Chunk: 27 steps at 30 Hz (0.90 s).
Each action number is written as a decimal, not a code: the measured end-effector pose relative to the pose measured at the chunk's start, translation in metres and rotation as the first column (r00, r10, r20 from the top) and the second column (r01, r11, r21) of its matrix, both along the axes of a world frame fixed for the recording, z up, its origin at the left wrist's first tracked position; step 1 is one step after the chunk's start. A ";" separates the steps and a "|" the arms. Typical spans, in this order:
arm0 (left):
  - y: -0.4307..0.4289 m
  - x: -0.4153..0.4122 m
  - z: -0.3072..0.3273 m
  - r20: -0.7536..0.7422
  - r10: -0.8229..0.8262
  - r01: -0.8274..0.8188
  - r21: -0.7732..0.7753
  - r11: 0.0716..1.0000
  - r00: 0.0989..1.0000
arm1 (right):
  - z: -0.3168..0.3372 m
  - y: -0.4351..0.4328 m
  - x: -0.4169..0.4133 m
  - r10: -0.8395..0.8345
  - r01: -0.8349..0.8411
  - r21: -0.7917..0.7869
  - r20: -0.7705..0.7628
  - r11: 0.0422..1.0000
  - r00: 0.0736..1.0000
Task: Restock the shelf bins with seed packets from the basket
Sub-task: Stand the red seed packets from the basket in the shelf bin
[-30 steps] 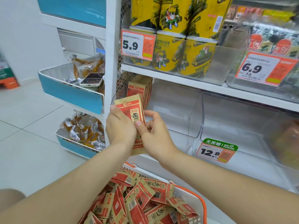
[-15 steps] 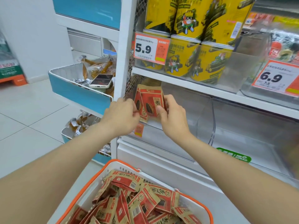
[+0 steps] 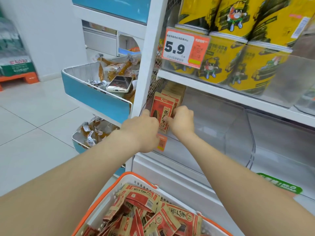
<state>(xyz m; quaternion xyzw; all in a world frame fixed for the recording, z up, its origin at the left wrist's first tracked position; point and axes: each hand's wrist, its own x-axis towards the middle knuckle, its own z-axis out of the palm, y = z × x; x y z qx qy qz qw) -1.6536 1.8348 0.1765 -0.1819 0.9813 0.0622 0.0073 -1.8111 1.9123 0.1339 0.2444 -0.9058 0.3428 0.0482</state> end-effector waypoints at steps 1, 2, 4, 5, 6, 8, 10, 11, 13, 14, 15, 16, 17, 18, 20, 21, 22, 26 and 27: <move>0.000 -0.001 0.000 -0.003 0.001 -0.001 0.001 1.000 1.000 | -0.001 -0.003 -0.001 -0.005 0.007 0.054 -0.039 0.999 0.999; 0.000 -0.001 0.000 -0.006 0.001 -0.001 -0.001 1.000 1.000 | 0.000 -0.005 -0.001 -0.008 0.018 0.120 -0.085 0.993 0.996; 0.000 -0.002 0.000 -0.008 0.005 -0.005 -0.006 1.000 1.000 | 0.003 -0.008 -0.002 -0.010 0.050 0.224 -0.175 0.973 0.985; 0.000 -0.002 0.000 -0.010 0.009 -0.009 -0.007 1.000 1.000 | 0.004 -0.008 -0.003 -0.009 0.056 0.247 -0.190 0.967 0.982; 0.000 -0.002 0.001 -0.012 0.012 -0.012 -0.004 1.000 1.000 | 0.005 -0.008 -0.004 -0.005 0.053 0.258 -0.182 0.965 0.983; 0.001 -0.003 0.001 -0.016 0.014 -0.014 0.000 1.000 1.000 | 0.005 -0.007 -0.008 -0.002 0.039 0.266 -0.138 0.963 0.990; 0.002 -0.004 0.002 -0.018 0.016 -0.016 0.003 1.000 1.000 | 0.003 -0.005 -0.012 0.004 0.024 0.272 -0.104 0.962 0.995; 0.002 -0.004 0.002 -0.019 0.015 -0.015 0.006 1.000 1.000 | 0.001 -0.005 -0.013 0.008 0.014 0.266 -0.083 0.964 0.997; 0.004 -0.004 0.002 -0.018 0.011 -0.010 0.009 1.000 1.000 | 0.000 -0.004 -0.012 0.029 -0.022 0.237 -0.026 0.971 0.999; 0.004 -0.004 0.003 -0.018 0.008 -0.008 0.010 1.000 1.000 | -0.002 -0.004 -0.011 0.040 -0.037 0.229 -0.007 0.973 0.999; 0.004 -0.003 0.003 -0.017 0.006 -0.005 0.012 1.000 1.000 | -0.002 -0.003 -0.011 0.049 -0.048 0.224 0.000 0.973 0.999; 0.004 -0.003 0.003 -0.011 0.007 -0.006 0.017 1.000 1.000 | -0.002 -0.002 -0.011 0.054 -0.055 0.217 0.009 0.975 0.998; 0.003 -0.003 0.003 -0.002 0.009 -0.009 0.023 1.000 1.000 | -0.001 -0.001 -0.010 0.058 -0.061 0.212 0.020 0.975 0.998; 0.002 -0.003 0.002 0.013 0.007 -0.007 0.029 1.000 1.000 | 0.003 0.001 -0.008 0.061 -0.067 0.210 0.031 0.975 0.998; 0.001 -0.002 0.001 0.051 -0.010 0.008 0.042 0.999 0.999 | 0.010 0.007 -0.004 0.064 -0.065 0.249 0.011 0.966 0.998; 0.000 -0.001 -0.001 0.079 -0.024 0.020 0.049 0.999 0.997 | 0.014 0.011 0.001 0.064 -0.051 0.300 -0.036 0.952 0.997; 0.000 0.000 0.000 0.118 -0.044 0.037 0.060 0.997 0.992 | 0.019 0.016 0.007 0.070 -0.027 0.354 -0.109 0.935 0.992; 0.003 0.005 -0.011 0.382 -0.116 0.101 0.058 0.993 0.917 | 0.033 0.038 0.040 0.232 -0.067 0.355 -0.447 0.933 0.864; 0.005 0.007 -0.014 0.451 -0.124 0.114 0.049 0.992 0.884 | 0.034 0.044 0.048 0.327 -0.147 0.365 -0.503 0.920 0.800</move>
